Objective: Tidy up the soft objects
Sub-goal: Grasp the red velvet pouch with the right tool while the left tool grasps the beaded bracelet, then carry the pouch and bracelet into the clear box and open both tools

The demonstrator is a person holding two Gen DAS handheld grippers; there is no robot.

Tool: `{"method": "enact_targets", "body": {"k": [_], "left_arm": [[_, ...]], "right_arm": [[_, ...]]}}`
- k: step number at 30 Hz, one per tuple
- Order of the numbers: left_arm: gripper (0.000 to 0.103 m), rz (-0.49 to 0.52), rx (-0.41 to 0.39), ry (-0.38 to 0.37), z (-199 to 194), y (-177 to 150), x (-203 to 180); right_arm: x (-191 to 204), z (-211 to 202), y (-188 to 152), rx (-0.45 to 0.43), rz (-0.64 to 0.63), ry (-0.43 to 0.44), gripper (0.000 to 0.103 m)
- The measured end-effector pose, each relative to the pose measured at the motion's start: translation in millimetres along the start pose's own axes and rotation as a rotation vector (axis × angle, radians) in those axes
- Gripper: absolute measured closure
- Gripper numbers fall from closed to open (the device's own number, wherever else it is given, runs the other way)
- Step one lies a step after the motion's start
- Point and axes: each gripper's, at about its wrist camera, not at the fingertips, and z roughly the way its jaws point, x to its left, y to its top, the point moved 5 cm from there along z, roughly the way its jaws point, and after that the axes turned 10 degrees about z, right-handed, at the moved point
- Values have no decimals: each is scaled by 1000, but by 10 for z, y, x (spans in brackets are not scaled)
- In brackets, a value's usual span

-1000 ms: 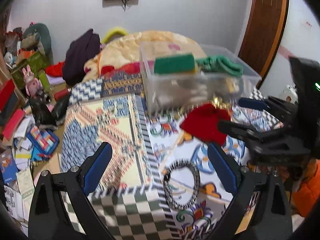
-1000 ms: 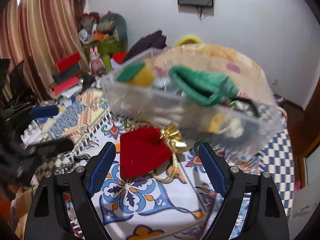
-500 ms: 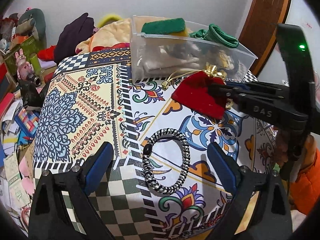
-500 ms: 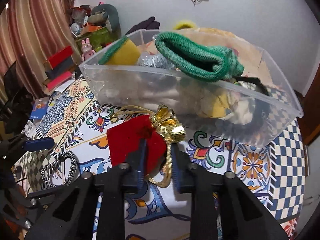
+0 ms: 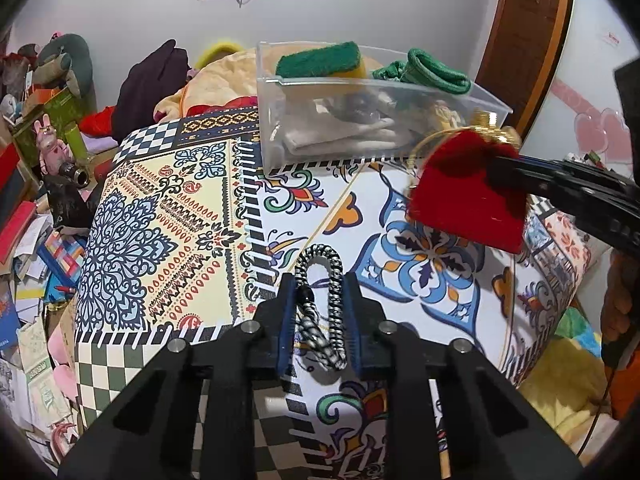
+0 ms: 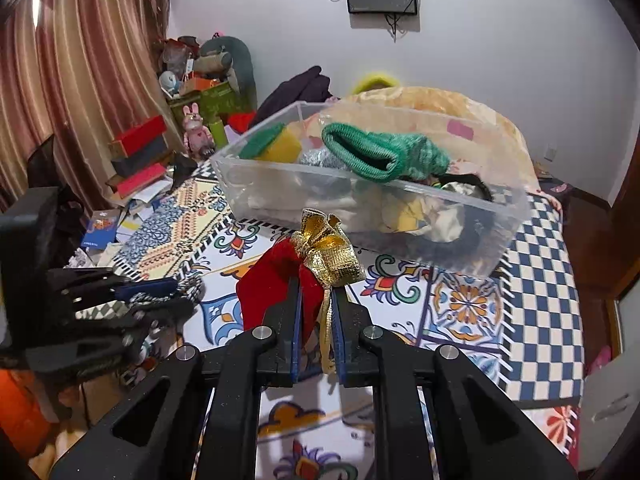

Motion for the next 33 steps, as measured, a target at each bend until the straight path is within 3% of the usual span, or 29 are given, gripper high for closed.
{"method": "enact_targets", "body": {"k": [16,20,22,24,26,33], "left_arm": [[89,70,-201,36,-463,748,-42],[88,67,-190,42,-434,778,2],[76,70,-160,56,-369,729,35],[41,62,-140,78,-317,651,83],[27,46,-124,75,-243,563,133],[26,26,30,39,305,380,220]], "right_arm": [[-272,-581,401,-208,60,-43,91],[-367,-621,418,-227,79,-57,91],[-396,-612,398,-227,85,-66,91],[-435,-603,392,-223,93,-68,91],[-473,-576,376,-213,99,-68,91],[-525,-497,357,-185,111,-72,91]]}}
